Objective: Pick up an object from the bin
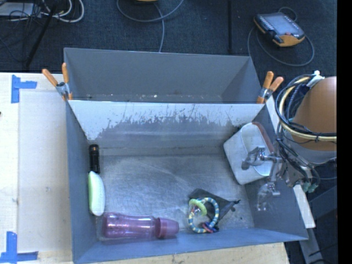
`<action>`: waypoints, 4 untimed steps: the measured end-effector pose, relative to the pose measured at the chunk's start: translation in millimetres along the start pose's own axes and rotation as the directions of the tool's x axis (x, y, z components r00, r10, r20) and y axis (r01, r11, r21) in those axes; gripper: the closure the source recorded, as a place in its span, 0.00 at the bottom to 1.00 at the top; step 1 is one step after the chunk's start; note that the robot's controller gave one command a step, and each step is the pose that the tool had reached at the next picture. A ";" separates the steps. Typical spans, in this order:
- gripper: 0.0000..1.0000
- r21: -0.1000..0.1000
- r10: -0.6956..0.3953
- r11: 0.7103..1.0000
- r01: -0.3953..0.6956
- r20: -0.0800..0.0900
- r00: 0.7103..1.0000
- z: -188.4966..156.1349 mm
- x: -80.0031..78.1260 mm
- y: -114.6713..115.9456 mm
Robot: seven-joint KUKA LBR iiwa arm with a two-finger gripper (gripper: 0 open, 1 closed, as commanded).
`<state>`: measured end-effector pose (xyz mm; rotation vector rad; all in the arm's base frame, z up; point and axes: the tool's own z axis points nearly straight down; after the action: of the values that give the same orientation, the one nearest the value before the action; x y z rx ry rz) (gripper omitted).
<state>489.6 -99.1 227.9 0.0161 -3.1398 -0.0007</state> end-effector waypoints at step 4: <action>0.00 -0.004 -0.254 0.967 0.254 -0.006 0.967 97.1 7.8 2.1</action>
Offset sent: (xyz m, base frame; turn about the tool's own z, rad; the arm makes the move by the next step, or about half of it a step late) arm 0.0394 -0.0176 -0.1090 0.0724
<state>481.5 -97.1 130.8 0.4178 -3.1058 -0.0055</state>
